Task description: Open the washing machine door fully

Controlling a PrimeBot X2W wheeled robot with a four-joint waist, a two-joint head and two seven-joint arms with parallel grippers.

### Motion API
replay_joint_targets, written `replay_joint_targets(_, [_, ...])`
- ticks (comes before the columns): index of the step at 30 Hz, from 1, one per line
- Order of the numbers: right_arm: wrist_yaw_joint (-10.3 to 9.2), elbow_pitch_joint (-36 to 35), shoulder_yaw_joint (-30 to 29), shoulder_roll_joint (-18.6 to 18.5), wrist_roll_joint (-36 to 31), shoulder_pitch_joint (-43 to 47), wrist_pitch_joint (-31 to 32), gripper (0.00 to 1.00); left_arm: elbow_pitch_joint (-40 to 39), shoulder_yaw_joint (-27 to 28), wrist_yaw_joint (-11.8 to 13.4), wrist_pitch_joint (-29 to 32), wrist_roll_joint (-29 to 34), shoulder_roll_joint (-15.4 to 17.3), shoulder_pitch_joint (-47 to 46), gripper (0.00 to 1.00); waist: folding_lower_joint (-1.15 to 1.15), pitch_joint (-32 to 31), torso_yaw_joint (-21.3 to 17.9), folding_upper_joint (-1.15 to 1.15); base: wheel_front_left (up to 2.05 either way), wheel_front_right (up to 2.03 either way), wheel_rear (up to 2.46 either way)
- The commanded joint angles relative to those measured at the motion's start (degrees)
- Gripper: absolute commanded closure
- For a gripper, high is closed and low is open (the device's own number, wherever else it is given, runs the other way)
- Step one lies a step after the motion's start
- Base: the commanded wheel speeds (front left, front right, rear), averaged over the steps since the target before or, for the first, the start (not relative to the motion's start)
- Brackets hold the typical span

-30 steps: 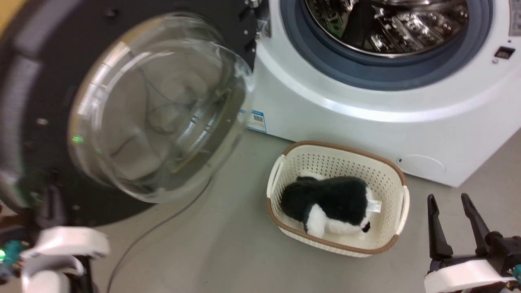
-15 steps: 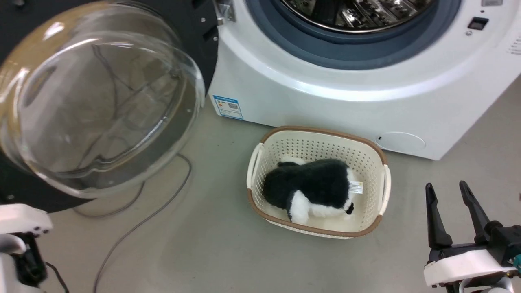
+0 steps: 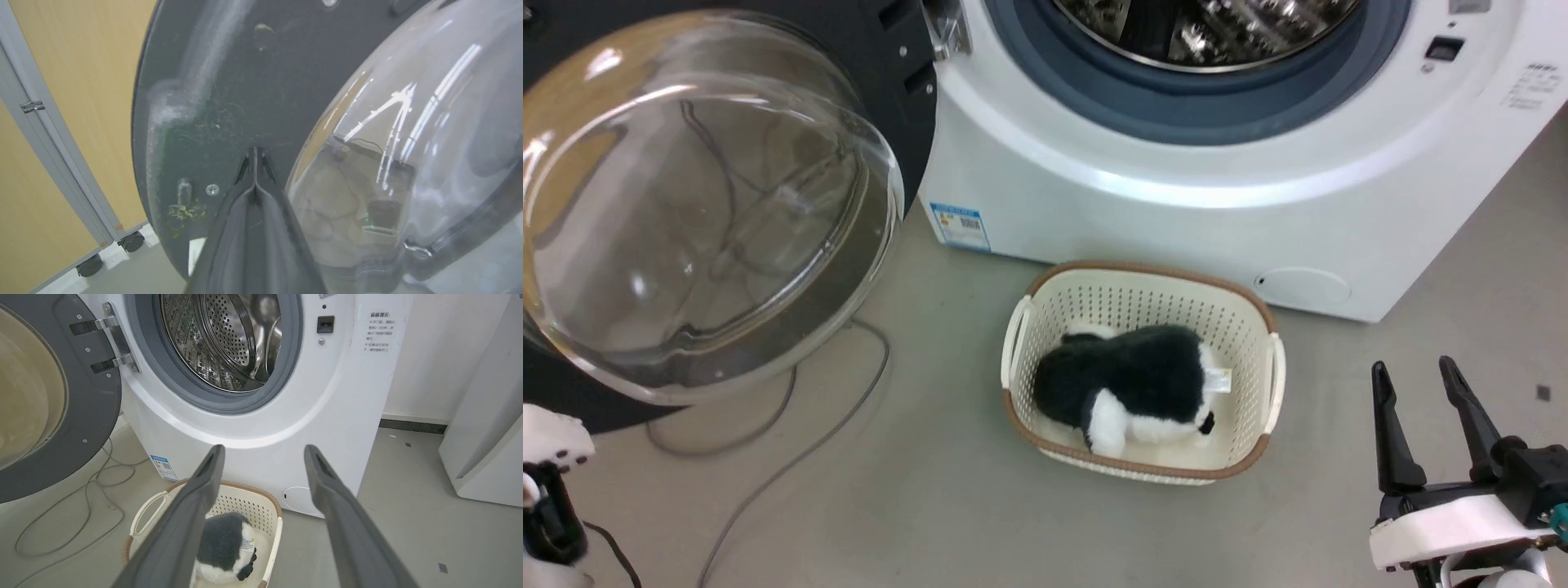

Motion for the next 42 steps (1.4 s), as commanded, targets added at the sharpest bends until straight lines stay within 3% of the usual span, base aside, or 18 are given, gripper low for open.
replay_joint_targets(1, [0.05,0.09,-0.05,0.14,0.75,0.05,-0.26,0.0,-0.61,0.42,-0.59,0.1,0.93,-0.69,1.29,1.0,0.0,-1.63,-0.54,0.0,0.0,0.0,0.0])
replay_joint_targets(8, [0.05,0.22,-0.14,0.14,2.0,2.77,-0.26,0.0,-6.59,0.79,-3.57,0.1,4.16,-4.36,6.94,1.0,0.0,-7.39,-1.34,0.0,0.0,0.0,0.0])
replay_joint_targets(17, [0.05,0.21,-0.26,0.14,2.94,6.22,-0.26,0.0,-15.56,-3.96,-5.99,0.1,8.67,-9.4,14.52,1.0,0.0,-12.9,-2.6,0.0,0.0,0.0,0.0])
replay_joint_targets(18, [0.05,0.17,-0.22,0.14,2.99,6.42,-0.26,0.0,-16.34,-4.46,-6.22,0.1,8.76,-9.78,15.21,0.73,0.0,-13.14,-2.83,0.0,0.0,0.0,0.0])
replay_joint_targets(19, [0.05,0.14,-0.24,0.14,3.04,6.62,-0.26,0.0,-17.27,-5.01,-6.44,0.1,9.02,-10.02,15.86,0.04,0.0,-13.41,-3.04,0.0,0.0,0.0,0.0])
replay_joint_targets(20, [0.05,0.06,-0.34,0.14,3.08,6.82,-0.26,0.0,-18.08,-5.52,-6.68,0.1,8.96,-10.34,16.42,0.0,0.0,-13.61,-3.21,0.0,0.0,0.0,0.0])
replay_joint_targets(28, [0.05,-0.8,-0.31,0.14,3.04,7.61,-0.26,0.0,-20.54,-10.0,-8.37,0.1,7.81,-11.76,19.88,0.0,0.0,-14.89,-5.56,0.0,0.0,0.0,0.0])
replay_joint_targets(42, [0.05,-5.15,1.78,0.14,1.6,8.84,-0.26,0.0,-21.83,-19.1,-8.99,0.1,8.97,-12.67,23.19,0.0,0.0,-15.92,-11.4,0.0,0.0,0.0,0.0])
